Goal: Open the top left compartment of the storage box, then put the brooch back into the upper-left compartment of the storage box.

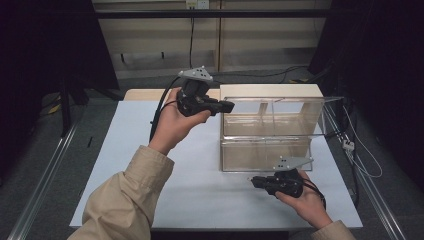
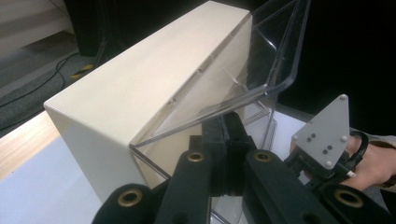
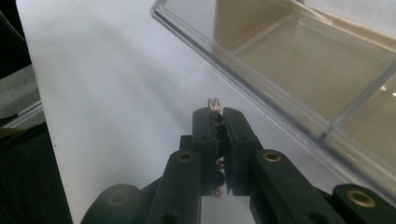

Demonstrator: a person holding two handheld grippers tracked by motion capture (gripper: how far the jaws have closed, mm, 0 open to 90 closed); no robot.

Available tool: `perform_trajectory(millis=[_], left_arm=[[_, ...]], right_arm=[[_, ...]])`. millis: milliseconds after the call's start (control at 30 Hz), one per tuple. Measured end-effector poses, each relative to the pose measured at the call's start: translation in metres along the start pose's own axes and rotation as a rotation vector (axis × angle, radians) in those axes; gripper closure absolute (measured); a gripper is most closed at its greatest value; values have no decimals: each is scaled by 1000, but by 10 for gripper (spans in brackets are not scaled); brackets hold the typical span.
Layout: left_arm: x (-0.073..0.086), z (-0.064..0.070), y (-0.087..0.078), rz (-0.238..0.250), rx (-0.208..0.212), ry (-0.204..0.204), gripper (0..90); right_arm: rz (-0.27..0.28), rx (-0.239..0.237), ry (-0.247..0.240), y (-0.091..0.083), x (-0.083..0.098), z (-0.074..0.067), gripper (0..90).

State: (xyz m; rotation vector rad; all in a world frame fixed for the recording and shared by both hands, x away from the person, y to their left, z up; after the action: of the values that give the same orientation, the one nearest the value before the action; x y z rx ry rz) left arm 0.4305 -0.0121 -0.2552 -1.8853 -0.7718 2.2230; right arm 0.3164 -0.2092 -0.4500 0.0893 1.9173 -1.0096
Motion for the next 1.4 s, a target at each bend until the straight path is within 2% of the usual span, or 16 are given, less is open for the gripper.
perform_trajectory(millis=[200, 733, 1400], left_arm=[[0, 0, 0, 0, 0, 2, 900], [0, -1, 0, -11, 3, -1, 900], [1, -2, 2, -21, 6, -3, 900]], right_arm=[[4, -32, -24, -6, -9, -6, 848], [3, -76, -46, -22, -37, -14, 848], [-3, -105, -78, -33, -65, -22, 848]])
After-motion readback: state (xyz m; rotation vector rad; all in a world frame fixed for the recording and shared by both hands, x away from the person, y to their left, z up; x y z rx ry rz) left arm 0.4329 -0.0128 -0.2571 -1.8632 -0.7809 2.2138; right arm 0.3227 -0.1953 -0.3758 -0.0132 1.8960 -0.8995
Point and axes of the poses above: each handheld gripper's, and its own axes: y roughly forward along the jaws, x roughly out of its underside, z roughly to its right, the point moved 5 cm from there along y, roughly forward along the jaws, and after that the axes turned 4 degrees about y, right-handed, at the moved point
